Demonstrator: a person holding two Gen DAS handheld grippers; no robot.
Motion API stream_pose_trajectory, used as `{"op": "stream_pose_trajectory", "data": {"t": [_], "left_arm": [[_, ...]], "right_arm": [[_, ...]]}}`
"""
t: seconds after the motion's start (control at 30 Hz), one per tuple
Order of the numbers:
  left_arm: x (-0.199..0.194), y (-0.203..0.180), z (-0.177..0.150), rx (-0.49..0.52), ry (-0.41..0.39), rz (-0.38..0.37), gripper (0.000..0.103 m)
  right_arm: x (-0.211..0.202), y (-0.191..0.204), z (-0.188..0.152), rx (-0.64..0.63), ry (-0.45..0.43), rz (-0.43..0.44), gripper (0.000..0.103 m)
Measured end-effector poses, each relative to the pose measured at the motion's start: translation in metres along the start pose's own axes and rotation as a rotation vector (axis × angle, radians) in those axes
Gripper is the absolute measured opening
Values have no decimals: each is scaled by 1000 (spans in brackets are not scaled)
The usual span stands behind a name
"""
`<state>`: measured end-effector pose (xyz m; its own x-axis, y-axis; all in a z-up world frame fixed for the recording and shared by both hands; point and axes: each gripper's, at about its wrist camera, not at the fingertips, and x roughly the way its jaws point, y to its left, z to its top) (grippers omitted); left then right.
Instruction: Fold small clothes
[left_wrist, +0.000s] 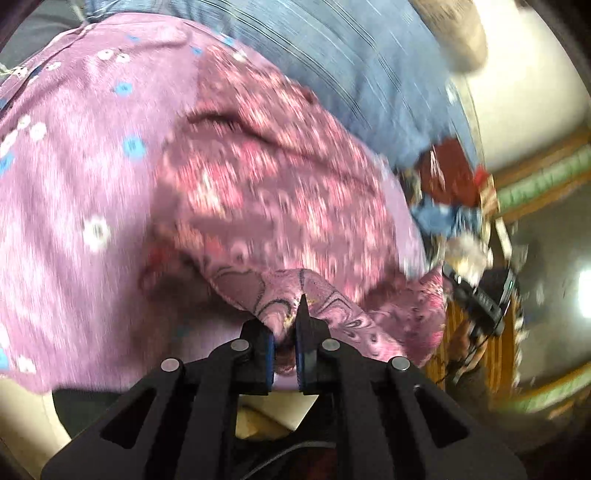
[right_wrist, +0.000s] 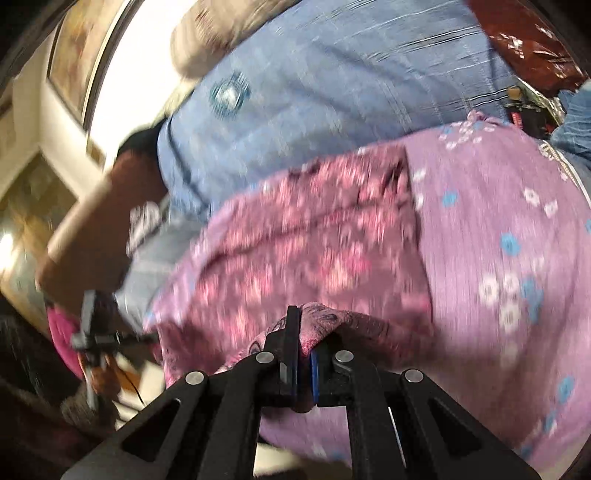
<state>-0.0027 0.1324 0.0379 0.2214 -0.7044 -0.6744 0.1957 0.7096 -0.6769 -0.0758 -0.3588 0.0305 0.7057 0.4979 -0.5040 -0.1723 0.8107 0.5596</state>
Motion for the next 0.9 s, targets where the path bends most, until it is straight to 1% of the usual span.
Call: {"op": "stream_pose_trajectory", "data": {"t": [0.1, 0.13, 0.2, 0.23, 0.27, 0.33, 0.47, 0.53, 0.6, 0.67, 0.73, 0.77, 0.8, 0.83, 0.9], "left_arm": [[9, 6, 33, -78, -46, -2, 6], [11, 11, 50, -108, -70, -1, 6], [7, 23, 74, -158, -101, -19, 6], [3, 33, 80, -172, -109, -26, 6], [8, 38, 97, -200, -121, -31, 6], [17, 42, 117, -228, -130, -45, 6], [34, 46, 164, -252, -149, -22, 6], [43, 50, 190, -265, -165, -14, 6], [53, 58, 209, -301, -167, -10, 6], [71, 72, 229, -374, -135, -12, 6], [81, 78, 241, -407, -113, -13, 6], [86, 81, 253, -413, -110, -14, 6], [87, 82, 258, -420, -115, -13, 6], [87, 87, 268, -446, -143, 4, 8], [80, 100, 277, -524, -201, 22, 18]], "right_arm": [[13, -13, 31, 61, -51, -4, 4], [18, -17, 42, 77, -62, -14, 4], [31, -25, 61, 103, -76, -27, 4], [39, -29, 71, 118, -82, -34, 4], [45, -33, 80, 130, -87, -35, 4], [62, -42, 98, 152, -98, -40, 4], [99, -61, 132, 217, -119, -38, 4], [114, -70, 145, 251, -130, -39, 4], [130, -84, 157, 288, -127, -49, 4], [150, -103, 166, 356, -103, -50, 4], [165, -119, 171, 421, -75, -37, 4], [172, -125, 174, 447, -64, -22, 4], [176, -130, 178, 467, -66, -9, 6], [180, -136, 181, 497, -75, 6, 7], [184, -152, 186, 587, -114, 17, 7]]}}
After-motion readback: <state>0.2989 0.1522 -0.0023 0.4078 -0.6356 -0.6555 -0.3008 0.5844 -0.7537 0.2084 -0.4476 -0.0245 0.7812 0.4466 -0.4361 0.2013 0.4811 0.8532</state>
